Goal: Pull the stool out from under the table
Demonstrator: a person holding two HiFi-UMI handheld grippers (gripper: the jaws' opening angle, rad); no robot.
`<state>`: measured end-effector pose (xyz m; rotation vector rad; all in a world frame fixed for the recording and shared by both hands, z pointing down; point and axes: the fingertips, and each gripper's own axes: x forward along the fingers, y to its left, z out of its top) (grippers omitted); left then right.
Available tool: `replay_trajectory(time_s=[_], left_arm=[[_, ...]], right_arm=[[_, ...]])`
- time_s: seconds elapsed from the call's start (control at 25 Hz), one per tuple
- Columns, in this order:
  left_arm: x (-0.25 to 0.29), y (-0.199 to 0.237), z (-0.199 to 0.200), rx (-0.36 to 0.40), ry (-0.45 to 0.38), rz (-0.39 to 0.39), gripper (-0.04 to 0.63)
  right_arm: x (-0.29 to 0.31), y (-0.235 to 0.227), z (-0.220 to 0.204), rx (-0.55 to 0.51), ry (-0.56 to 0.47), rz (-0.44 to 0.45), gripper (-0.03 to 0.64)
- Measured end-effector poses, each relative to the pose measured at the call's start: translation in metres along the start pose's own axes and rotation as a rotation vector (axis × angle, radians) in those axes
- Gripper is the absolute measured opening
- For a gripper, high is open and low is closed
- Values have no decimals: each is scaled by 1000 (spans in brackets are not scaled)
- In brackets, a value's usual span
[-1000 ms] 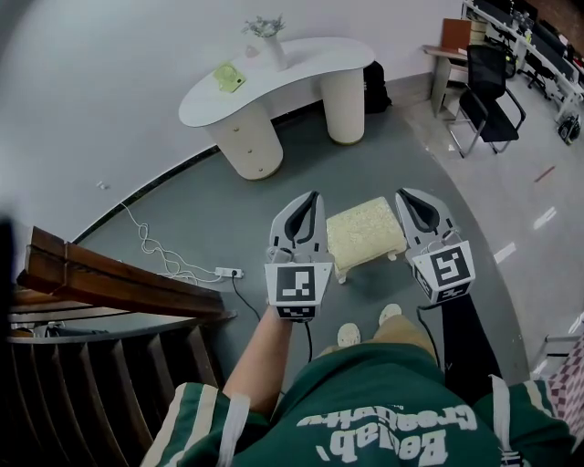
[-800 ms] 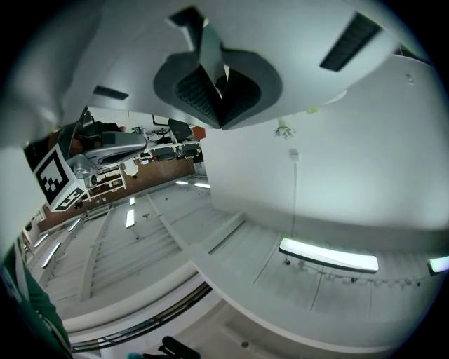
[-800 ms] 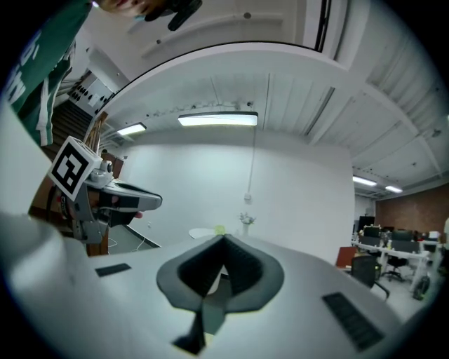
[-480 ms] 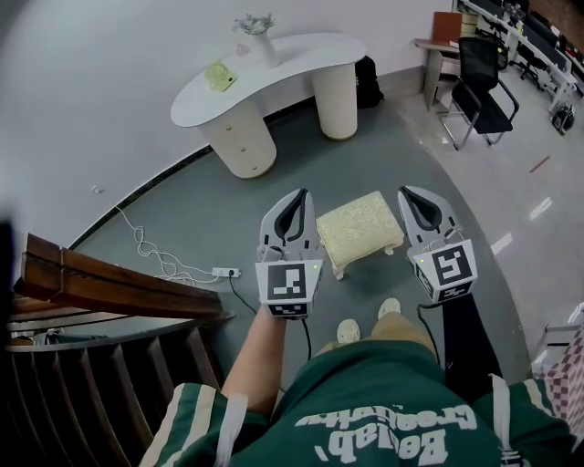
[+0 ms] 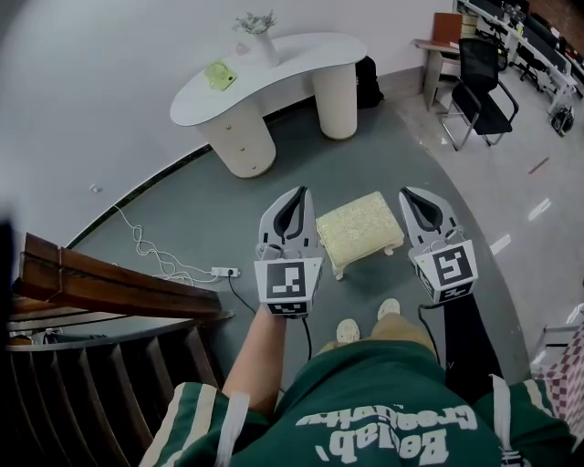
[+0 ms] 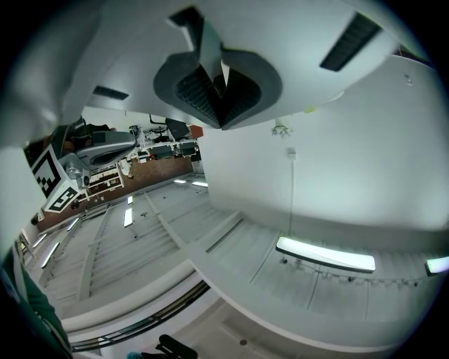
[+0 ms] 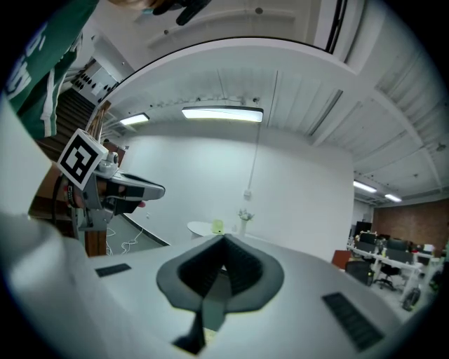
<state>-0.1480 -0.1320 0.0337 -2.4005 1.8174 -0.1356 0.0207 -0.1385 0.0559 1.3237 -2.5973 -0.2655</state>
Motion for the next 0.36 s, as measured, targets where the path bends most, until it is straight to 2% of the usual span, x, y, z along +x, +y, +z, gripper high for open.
replay_trajectory(time_s=[0.36], left_arm=[[-3, 6, -3, -2, 1, -3, 5]], right_arm=[[5, 7, -1, 2, 2, 6, 3]])
